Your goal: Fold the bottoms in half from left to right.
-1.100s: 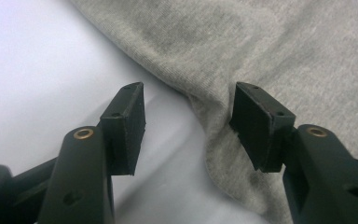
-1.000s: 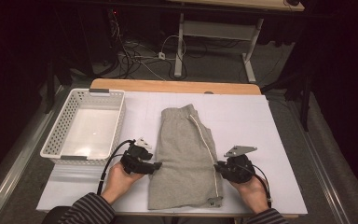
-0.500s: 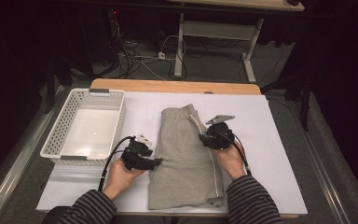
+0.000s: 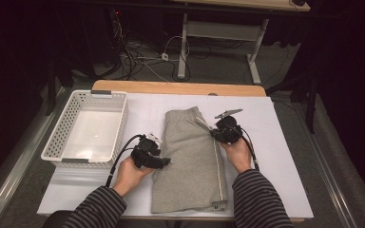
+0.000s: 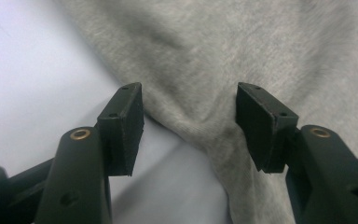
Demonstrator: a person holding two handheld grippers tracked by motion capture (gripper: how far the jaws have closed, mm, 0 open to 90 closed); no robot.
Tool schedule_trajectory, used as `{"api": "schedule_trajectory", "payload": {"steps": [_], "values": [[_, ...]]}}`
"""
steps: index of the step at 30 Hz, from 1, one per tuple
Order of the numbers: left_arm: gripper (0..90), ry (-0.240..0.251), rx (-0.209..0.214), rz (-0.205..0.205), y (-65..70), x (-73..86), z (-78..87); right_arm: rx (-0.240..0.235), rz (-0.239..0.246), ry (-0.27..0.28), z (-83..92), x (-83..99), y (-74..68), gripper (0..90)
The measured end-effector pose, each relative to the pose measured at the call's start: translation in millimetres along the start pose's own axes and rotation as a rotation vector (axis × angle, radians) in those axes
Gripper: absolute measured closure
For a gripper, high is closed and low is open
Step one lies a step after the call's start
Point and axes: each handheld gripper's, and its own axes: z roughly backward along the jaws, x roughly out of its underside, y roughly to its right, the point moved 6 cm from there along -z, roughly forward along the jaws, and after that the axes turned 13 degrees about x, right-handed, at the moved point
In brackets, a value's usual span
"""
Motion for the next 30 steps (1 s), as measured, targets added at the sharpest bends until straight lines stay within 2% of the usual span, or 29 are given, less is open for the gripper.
{"api": "schedule_trajectory", "payload": {"steps": [3, 7, 10, 14, 18, 23, 25, 28, 30], "values": [[41.3, 0.008, 0.0, 0.014, -3.4, -5.0, -2.2, -0.005, -0.006, -0.014, -2.3, 4.4, 1.9, 81.5], [40.6, -0.004, -0.02, 0.017, -8.3, -14.4, -5.6, -0.003, -0.002, -0.022, -5.1, 5.6, -1.1, 70.3], [40.6, -0.01, -0.028, 0.025, -13.3, -20.9, -7.7, -0.018, -0.019, -0.029, -6.1, 6.4, 0.7, 66.7], [40.0, -0.004, -0.03, 0.058, -22.0, -31.4, -10.3, -0.047, -0.051, -0.051, -8.0, 10.1, 4.9, 62.1], [40.0, -0.013, -0.041, 0.077, -29.7, -41.4, -13.2, -0.064, -0.066, -0.061, -9.3, 12.2, 7.7, 61.5], [40.1, -0.025, -0.054, 0.084, -34.9, -52.7, -18.5, -0.08, -0.059, -0.085, -14.5, 15.3, 7.0, 61.9], [41.1, -0.018, -0.064, 0.084, -37.7, -56.6, -20.6, -0.089, -0.062, -0.091, -17.2, 17.0, 5.4, 64.5], [43.3, 0.003, -0.053, 0.1, -40.7, -60.2, -22.8, -0.104, -0.051, -0.084, -18.5, 17.3, 3.5, 68.8], [48.5, 0.001, -0.051, 0.103, -42.5, -62.7, -23.5, -0.107, -0.045, -0.085, -18.3, 16.8, 2.1, 72.6]]}}
